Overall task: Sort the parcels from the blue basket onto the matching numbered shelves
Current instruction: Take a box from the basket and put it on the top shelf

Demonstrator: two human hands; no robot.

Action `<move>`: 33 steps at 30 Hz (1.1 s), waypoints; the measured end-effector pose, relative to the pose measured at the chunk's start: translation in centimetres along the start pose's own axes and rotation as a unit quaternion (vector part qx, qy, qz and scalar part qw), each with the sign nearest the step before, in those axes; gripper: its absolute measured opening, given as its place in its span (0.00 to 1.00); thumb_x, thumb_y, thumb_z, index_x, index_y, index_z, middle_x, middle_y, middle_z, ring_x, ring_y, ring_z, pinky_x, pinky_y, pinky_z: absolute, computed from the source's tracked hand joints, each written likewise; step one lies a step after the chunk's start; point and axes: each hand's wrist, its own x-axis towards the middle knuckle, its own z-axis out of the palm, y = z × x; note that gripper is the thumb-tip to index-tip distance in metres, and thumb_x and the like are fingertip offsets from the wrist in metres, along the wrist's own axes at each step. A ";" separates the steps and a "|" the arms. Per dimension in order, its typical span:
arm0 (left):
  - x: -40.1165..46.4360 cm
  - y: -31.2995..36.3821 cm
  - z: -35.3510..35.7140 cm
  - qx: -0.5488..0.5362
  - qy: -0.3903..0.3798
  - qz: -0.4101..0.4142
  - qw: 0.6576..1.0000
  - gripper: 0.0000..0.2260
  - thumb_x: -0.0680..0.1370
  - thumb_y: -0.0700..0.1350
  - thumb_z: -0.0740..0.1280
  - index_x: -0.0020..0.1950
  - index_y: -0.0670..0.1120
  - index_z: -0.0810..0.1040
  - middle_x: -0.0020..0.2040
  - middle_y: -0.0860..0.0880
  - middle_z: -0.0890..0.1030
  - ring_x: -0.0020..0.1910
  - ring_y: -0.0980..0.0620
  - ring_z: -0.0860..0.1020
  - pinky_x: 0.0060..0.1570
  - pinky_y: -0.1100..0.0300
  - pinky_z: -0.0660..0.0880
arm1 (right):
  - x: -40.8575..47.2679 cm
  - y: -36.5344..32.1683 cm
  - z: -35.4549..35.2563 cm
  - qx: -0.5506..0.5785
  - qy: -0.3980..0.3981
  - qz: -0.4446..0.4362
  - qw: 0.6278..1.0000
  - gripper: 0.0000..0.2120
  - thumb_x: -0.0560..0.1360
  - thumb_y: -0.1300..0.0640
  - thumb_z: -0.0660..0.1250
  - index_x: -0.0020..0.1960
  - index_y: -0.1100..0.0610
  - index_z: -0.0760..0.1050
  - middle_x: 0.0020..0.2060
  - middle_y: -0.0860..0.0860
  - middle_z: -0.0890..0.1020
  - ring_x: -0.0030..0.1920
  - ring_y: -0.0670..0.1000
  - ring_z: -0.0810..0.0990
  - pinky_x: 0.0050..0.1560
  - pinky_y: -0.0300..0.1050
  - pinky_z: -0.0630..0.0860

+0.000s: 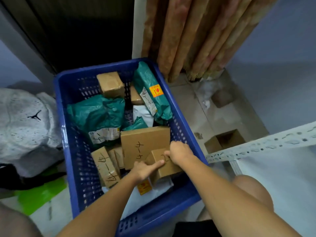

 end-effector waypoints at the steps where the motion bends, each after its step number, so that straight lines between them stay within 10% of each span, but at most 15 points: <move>1: 0.9 -0.5 0.6 -0.026 0.010 -0.007 1.000 0.48 0.55 0.83 0.68 0.67 0.56 0.78 0.67 0.47 0.77 0.65 0.44 0.75 0.69 0.47 0.72 | 0.3 -0.1 0.0 -0.007 0.001 0.003 1.000 0.22 0.79 0.43 0.66 0.65 0.59 0.74 0.61 0.59 0.79 0.62 0.63 0.76 0.60 0.59 0.75; 12: -9.3 4.1 -4.3 -0.287 0.053 -0.001 0.957 0.23 0.71 0.59 0.77 0.60 0.49 0.81 0.53 0.47 0.86 0.53 0.47 0.83 0.58 0.49 0.80 | -6.4 1.0 -4.7 0.263 -0.010 0.004 0.965 0.43 0.75 0.27 0.59 0.78 0.55 0.60 0.72 0.55 0.72 0.70 0.59 0.72 0.68 0.56 0.70; 21: -33.2 21.1 -15.7 -0.332 0.070 0.110 0.934 0.15 0.82 0.57 0.63 0.61 0.50 0.81 0.58 0.44 0.85 0.52 0.47 0.82 0.49 0.52 0.78 | -26.4 -4.0 -26.6 0.554 -0.101 -0.022 0.826 0.32 0.73 0.22 0.48 0.56 0.43 0.76 0.56 0.51 0.83 0.59 0.54 0.80 0.65 0.60 0.76; 26: -49.1 33.8 -21.2 -0.341 0.153 0.170 0.912 0.17 0.82 0.64 0.59 0.55 0.53 0.79 0.53 0.48 0.83 0.51 0.50 0.79 0.48 0.55 0.72 | -39.1 -5.9 -42.0 0.584 -0.063 -0.119 0.801 0.36 0.65 0.23 0.60 0.63 0.45 0.75 0.59 0.54 0.81 0.58 0.56 0.81 0.48 0.53 0.84; 33: -65.3 47.3 -28.7 -0.218 0.100 0.332 0.913 0.27 0.72 0.70 0.68 0.66 0.59 0.75 0.60 0.53 0.83 0.61 0.51 0.80 0.65 0.48 0.75 | -52.7 -5.2 -61.0 0.516 0.019 -0.273 0.812 0.22 0.67 0.42 0.78 0.56 0.41 0.72 0.57 0.53 0.83 0.54 0.54 0.83 0.58 0.55 0.82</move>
